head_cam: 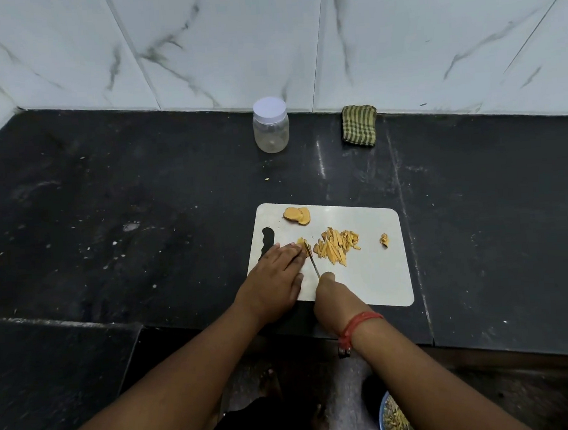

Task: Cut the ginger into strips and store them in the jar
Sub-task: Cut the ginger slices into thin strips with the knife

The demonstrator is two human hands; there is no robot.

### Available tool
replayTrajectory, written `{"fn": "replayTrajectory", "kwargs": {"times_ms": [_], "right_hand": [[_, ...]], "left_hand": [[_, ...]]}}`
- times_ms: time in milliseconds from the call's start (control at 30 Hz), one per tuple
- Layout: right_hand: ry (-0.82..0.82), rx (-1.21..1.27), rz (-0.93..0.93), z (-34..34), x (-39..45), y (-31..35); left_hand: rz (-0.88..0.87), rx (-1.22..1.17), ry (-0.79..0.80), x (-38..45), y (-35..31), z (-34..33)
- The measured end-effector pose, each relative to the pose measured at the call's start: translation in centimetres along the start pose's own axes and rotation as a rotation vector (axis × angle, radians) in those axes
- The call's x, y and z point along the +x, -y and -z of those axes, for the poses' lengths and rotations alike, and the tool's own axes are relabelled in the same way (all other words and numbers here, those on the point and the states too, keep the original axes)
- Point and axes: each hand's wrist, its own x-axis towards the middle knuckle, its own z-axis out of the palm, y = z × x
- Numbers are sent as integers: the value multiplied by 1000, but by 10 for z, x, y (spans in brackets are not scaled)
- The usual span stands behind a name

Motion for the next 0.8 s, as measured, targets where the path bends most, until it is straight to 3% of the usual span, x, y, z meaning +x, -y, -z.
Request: {"fn": "replayTrajectory", "kwargs": {"times_ms": [67,133,167,233,600,800], "right_hand": [[-47,-110,54,9,-2,0],[-13,-378,151,21,-10,-3],[-10,-354,118,20,-8,-4],[-29,2,80,11,-1,-11],[-175,-48,100,-19,-9,-43],[-296,111,178,-26,-13,-38]], "left_hand": [[5,-4,4,1,0,0],[9,-4,7,1,0,-1],[14,-5,10,0,-1,-1],[16,-3,11,0,-1,-1],[19,0,6,-2,-1,-1],[8,13,-5,-1,-2,0]]}}
